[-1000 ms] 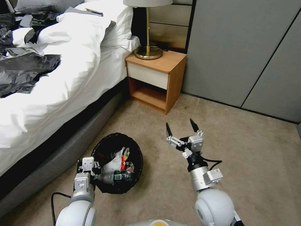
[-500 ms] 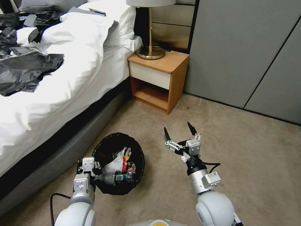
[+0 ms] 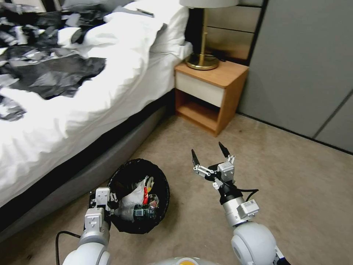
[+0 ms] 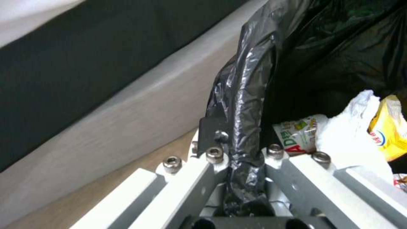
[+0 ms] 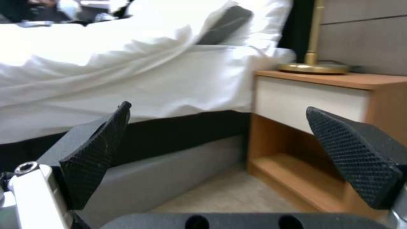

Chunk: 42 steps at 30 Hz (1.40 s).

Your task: Pick up the trash bin, then pick up the garbage from the floor and place it into the trash bin.

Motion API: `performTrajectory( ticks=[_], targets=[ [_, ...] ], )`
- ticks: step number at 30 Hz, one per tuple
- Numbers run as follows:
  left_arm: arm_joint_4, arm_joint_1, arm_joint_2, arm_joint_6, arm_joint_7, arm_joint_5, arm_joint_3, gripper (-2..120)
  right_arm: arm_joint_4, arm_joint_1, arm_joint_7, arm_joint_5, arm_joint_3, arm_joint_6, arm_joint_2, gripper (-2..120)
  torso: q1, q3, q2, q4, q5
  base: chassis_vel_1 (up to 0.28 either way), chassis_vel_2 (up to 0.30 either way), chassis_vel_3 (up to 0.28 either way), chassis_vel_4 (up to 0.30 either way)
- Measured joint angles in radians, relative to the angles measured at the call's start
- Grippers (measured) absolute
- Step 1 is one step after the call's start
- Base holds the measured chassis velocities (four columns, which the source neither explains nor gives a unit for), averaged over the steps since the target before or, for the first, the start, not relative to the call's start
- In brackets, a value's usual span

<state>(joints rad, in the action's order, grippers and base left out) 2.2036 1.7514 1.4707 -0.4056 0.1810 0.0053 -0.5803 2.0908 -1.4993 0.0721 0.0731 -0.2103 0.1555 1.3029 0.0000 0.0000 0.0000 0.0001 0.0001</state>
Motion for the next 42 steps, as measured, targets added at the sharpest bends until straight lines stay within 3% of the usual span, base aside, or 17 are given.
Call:
performTrajectory(
  ticks=[42],
  targets=[
    [0.037,0.055,0.005,0.021,-0.012,0.009,-0.004,0,0.010,0.012,0.014,0.013,0.010,-0.017,-0.017,100,0.000,0.000,0.000,0.0000,-0.0001,0.124,0.127,0.124,0.130]
  ],
)
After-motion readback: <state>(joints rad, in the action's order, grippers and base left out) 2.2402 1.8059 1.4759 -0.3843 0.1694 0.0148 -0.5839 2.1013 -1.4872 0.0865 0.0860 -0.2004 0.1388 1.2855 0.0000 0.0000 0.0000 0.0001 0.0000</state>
